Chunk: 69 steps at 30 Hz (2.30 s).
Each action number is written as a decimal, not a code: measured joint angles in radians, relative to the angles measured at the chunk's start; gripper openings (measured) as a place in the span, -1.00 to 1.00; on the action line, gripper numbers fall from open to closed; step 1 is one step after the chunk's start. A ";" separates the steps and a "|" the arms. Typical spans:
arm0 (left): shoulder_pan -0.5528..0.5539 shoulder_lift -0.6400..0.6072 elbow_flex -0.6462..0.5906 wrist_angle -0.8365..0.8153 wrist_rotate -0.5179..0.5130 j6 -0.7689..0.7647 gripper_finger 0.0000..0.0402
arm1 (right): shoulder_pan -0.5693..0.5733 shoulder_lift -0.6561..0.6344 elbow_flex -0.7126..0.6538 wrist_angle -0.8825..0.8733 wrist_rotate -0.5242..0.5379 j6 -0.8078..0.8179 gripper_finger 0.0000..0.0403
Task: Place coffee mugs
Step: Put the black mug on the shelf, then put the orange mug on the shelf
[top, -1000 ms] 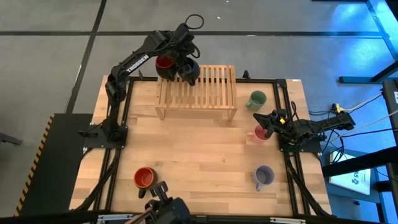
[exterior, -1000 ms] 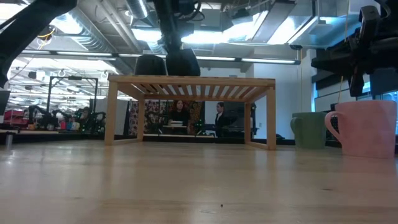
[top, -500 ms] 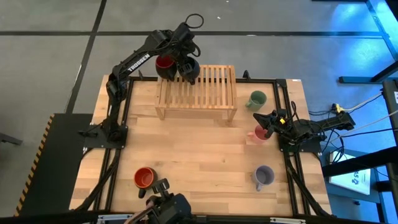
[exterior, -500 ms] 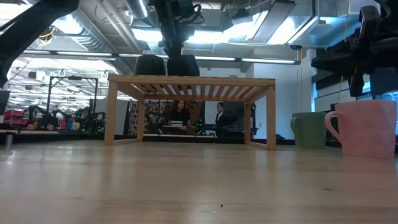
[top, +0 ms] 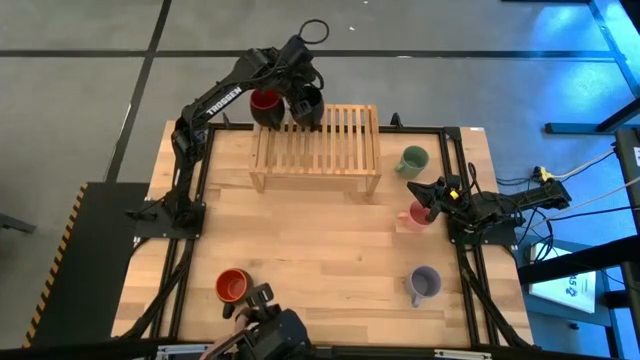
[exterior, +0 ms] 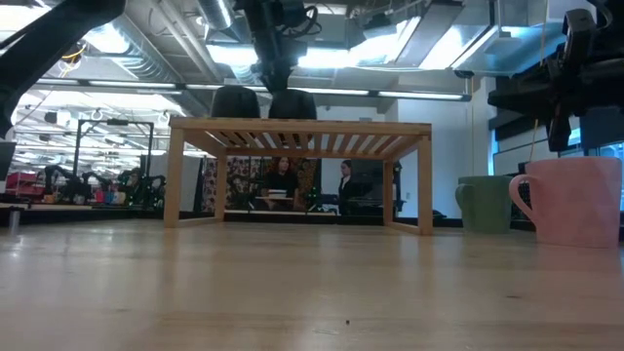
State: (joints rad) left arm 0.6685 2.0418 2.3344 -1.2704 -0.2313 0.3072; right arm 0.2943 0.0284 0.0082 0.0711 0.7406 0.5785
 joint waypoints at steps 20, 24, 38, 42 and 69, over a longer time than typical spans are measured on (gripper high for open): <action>-0.139 -0.167 0.022 -0.034 0.258 -0.103 -0.41 | 0.000 0.000 0.000 0.001 0.009 -0.010 -0.88; -0.266 -0.251 0.023 -0.162 0.323 -0.151 -0.41 | 0.000 0.000 0.000 0.002 0.008 -0.003 -0.88; -0.741 -0.509 -0.245 -0.222 0.100 -0.518 -0.41 | 0.000 0.033 0.079 0.096 -0.097 -0.026 -0.88; -0.830 -0.636 -0.500 -0.133 0.077 -0.632 -0.41 | 0.000 0.147 0.165 0.098 -0.090 -0.054 -0.88; -1.333 -0.865 -1.281 0.234 0.171 -0.938 -0.41 | 0.001 1.332 0.967 0.093 -0.305 -0.086 -0.88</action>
State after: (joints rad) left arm -0.6641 1.1767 1.0536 -1.0360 -0.0603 -0.6313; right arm 0.2951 1.3601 0.9753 0.1646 0.4352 0.4923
